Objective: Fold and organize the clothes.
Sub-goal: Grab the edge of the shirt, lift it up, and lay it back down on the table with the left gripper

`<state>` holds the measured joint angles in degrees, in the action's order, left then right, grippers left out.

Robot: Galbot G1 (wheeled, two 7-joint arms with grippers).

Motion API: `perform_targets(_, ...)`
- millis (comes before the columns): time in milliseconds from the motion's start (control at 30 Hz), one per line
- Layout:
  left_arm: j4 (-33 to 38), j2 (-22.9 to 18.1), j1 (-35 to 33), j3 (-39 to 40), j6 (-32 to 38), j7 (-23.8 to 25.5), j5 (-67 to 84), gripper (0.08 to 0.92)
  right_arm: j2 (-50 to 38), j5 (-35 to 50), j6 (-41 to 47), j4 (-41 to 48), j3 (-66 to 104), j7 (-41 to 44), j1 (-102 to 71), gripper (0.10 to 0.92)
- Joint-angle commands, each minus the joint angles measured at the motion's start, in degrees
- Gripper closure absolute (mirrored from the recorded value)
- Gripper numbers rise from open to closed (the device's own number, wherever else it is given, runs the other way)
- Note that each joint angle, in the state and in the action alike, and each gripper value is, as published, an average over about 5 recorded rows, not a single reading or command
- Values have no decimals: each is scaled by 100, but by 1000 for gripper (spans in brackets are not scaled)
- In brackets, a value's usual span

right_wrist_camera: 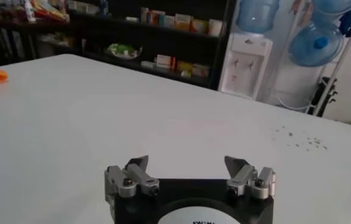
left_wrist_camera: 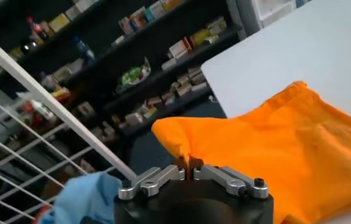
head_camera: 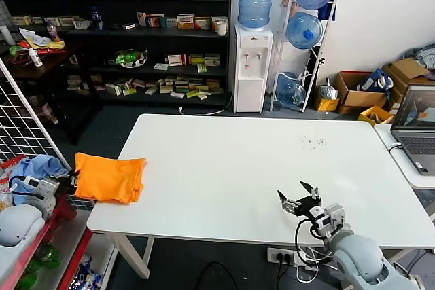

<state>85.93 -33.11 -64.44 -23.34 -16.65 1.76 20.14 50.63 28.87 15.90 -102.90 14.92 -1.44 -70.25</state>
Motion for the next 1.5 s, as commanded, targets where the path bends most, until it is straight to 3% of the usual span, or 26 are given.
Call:
perform_targets(33,-306,1029,216,-48,555,65,-1437,871,64,-11,0,52,-158,7,149,203)
perform_targets(267,-202,1106,282,88,518,74,-1244,871,160,-13,37,86,-287,-16,319,203)
perform_targets(733,1157,-298,251,663,-385,-449,98,871,190,-150,42,90,-261,-12,157,203)
perform_targets(1033,2007,-859,40,899,-722,-850,913,871,174,-242,34,105,-198,-6,53,203)
perform_targets(1233,2075,-1633,-13,1257,-732,-1107,847,871,130,-245,32,79,-120,-7,8,203)
perform_targets(1500,1576,-2803,141,1913,-535,-1295,256,871,20,-196,-6,135,-106,-4,-49,203)
